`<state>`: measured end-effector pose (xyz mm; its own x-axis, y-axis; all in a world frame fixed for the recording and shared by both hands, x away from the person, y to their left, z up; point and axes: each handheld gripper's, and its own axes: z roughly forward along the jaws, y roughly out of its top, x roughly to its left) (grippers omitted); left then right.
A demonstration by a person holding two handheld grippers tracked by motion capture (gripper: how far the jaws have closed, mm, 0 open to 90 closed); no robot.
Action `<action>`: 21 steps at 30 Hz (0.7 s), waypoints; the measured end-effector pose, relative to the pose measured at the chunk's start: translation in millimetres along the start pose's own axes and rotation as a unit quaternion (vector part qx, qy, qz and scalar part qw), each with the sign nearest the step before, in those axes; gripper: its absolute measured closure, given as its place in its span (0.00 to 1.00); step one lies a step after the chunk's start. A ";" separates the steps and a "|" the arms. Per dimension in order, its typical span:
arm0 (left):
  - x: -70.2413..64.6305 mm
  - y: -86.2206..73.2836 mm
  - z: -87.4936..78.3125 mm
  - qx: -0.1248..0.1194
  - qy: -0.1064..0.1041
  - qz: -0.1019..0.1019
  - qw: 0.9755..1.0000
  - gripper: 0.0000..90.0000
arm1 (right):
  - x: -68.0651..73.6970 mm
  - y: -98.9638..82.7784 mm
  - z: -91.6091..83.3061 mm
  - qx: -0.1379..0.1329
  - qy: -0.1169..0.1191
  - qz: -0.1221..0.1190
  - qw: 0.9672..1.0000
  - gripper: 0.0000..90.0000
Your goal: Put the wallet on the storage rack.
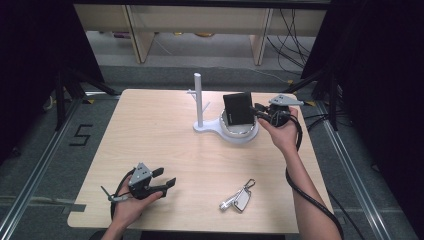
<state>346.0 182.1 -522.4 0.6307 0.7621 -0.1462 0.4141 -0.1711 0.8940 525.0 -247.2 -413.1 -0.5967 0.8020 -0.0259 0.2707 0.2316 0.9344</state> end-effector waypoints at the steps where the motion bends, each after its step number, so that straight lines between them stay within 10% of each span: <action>1: -0.4 0.0 0.1 0.000 0.000 0.000 1.000 0.39 | -0.8 1.0 -5.2 0.005 -0.002 -0.003 1.000 0.83; 21: -2.3 2.2 0.4 -0.002 -0.001 0.005 1.000 0.39 | 4.4 -4.5 -33.6 0.099 0.003 0.011 0.995 1.00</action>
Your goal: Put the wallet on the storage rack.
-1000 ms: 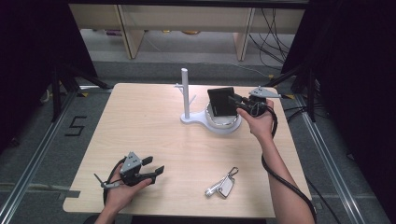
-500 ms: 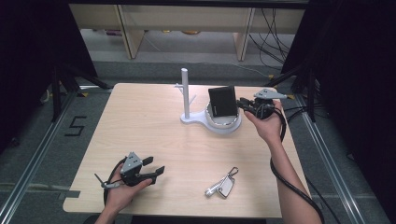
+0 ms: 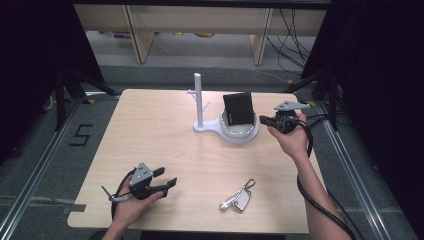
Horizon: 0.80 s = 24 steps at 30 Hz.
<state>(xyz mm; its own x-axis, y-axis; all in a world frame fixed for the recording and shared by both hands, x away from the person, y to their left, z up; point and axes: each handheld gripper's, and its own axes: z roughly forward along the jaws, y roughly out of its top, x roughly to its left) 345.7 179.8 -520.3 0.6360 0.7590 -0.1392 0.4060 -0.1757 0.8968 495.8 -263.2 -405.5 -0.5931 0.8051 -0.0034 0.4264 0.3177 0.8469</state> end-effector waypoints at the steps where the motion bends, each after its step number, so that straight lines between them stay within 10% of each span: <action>1: -0.2 0.0 0.2 0.001 0.000 0.000 1.000 0.39 | -1.0 -0.6 1.2 -0.002 -0.003 -0.003 1.000 1.00; 5: -0.9 0.0 0.4 0.000 -0.001 0.000 1.000 0.39 | 2.3 -0.3 9.7 0.026 -0.001 0.041 0.999 1.00; 24: -6.5 4.0 0.3 -0.003 -0.012 0.009 1.000 0.39 | 14.3 -6.8 9.4 0.039 0.002 0.036 0.999 1.00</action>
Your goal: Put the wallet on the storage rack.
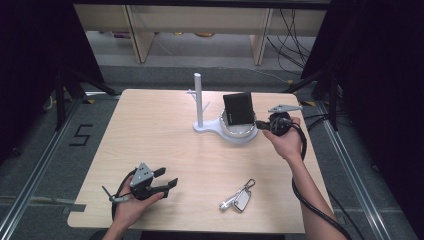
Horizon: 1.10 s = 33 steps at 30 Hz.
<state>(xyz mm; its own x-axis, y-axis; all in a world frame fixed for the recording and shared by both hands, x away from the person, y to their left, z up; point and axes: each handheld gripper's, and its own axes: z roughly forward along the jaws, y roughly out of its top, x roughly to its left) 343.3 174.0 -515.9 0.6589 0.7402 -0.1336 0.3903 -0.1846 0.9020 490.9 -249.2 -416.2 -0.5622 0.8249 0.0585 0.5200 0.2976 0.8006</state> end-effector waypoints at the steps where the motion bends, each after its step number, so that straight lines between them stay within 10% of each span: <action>1: -1.6 1.1 0.2 0.002 0.002 0.001 1.000 0.39 | 2.5 -8.8 -7.2 0.009 -0.004 0.000 1.000 1.00; 10: -6.2 3.1 3.4 0.000 -0.009 0.003 1.000 0.39 | 2.6 -17.4 -16.2 0.019 -0.016 0.030 0.999 1.00; 18: -9.2 10.2 1.5 -0.005 -0.016 0.003 1.000 0.39 | 22.1 -23.0 -15.9 0.026 -0.002 0.007 1.000 0.99; 33: -31.1 34.3 22.4 -0.007 -0.069 0.016 0.997 0.39 | 38.0 -85.5 -48.8 0.054 -0.011 -0.001 0.998 0.88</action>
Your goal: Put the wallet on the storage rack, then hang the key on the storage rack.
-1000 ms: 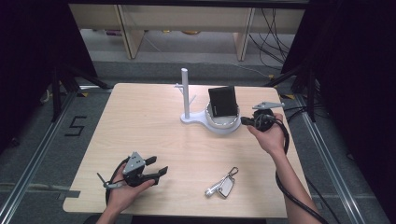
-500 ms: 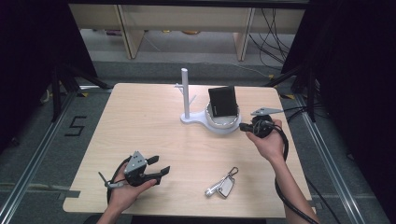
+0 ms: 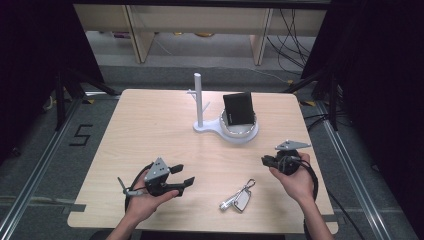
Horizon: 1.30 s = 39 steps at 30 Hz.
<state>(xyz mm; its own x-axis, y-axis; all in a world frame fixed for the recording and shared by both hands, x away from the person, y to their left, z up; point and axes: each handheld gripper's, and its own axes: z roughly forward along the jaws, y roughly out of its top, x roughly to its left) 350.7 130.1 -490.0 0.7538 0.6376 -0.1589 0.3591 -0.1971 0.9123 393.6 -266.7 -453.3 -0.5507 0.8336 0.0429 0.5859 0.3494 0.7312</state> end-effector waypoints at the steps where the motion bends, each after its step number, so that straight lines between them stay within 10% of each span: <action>1: -1.1 2.6 2.4 0.004 -0.003 0.003 1.000 0.39 | -0.9 -3.3 -2.5 0.005 0.000 0.010 1.000 0.86; 22: -17.3 30.0 20.6 0.012 -0.045 0.023 0.999 0.42 | -7.5 -25.4 -23.7 0.023 -0.017 0.062 0.998 0.78; 39: -35.3 37.9 37.7 0.033 -0.083 0.033 0.995 0.51 | -3.9 -18.5 -16.3 0.109 0.041 0.055 0.992 0.79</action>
<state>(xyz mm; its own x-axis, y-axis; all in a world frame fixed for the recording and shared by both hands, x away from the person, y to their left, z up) 358.4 72.1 -464.0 0.8556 0.4907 -0.1650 0.3371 -0.2862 0.8969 375.2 -283.4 -456.0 -0.5179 0.8370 0.1764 0.7549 0.3502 0.5545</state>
